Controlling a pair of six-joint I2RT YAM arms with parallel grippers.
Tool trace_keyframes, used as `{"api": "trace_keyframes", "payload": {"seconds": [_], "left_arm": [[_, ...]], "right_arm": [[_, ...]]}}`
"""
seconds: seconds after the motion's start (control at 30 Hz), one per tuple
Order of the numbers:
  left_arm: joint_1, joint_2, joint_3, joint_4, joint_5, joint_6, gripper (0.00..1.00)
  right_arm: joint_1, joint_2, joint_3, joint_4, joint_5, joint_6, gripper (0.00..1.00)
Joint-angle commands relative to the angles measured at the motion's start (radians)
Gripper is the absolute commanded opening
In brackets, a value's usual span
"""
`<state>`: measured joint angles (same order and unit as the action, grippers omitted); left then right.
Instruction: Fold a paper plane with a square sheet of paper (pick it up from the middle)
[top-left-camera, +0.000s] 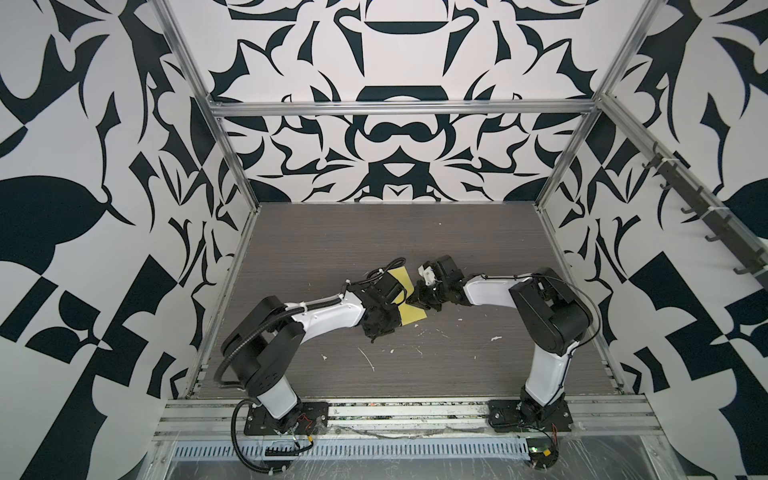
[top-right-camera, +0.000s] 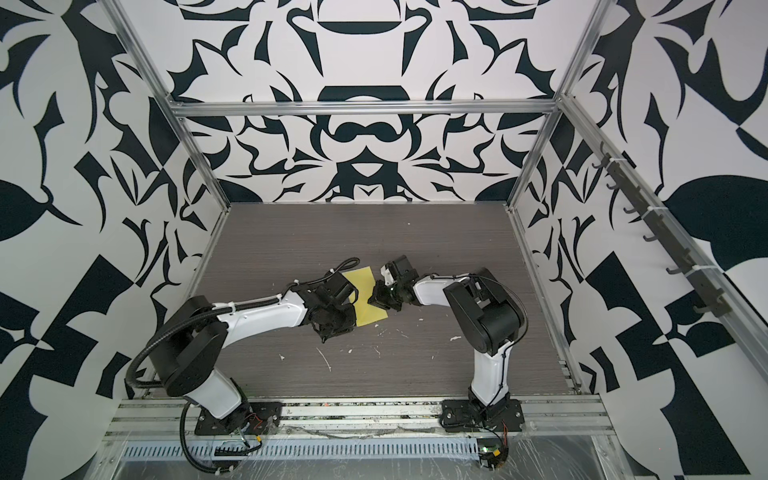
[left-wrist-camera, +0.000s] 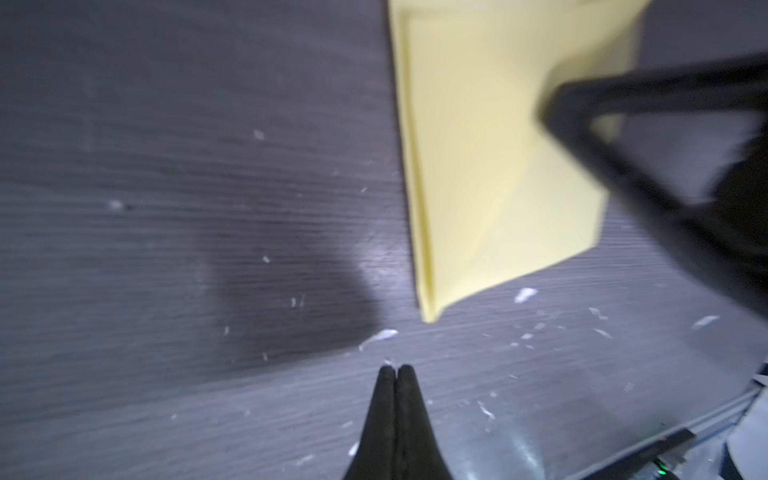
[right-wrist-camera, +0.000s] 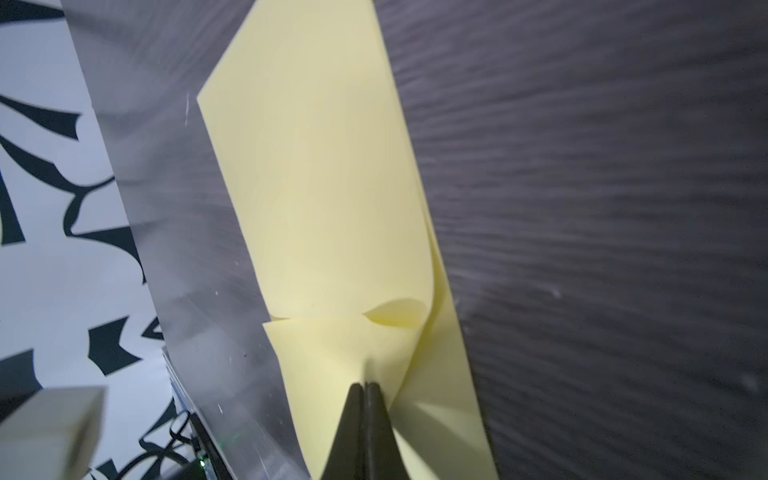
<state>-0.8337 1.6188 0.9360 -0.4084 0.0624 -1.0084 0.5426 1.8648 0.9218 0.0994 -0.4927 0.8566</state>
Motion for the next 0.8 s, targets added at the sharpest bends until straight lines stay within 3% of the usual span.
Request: {"api": "trace_keyframes", "payload": {"seconds": [0.0, 0.3, 0.77], "left_arm": [[0.008, -0.045, 0.007, 0.059, -0.037, 0.009, 0.01], [0.055, 0.081, 0.044, 0.170, 0.026, -0.030, 0.00], [0.056, 0.157, 0.036, 0.179, 0.088, -0.030, 0.00]], "right_arm": [[0.014, -0.034, -0.054, -0.021, 0.109, 0.110, 0.00], [0.025, -0.074, -0.097, -0.012, 0.155, 0.200, 0.00], [0.026, -0.074, -0.077, -0.041, 0.155, 0.175, 0.00]]}}
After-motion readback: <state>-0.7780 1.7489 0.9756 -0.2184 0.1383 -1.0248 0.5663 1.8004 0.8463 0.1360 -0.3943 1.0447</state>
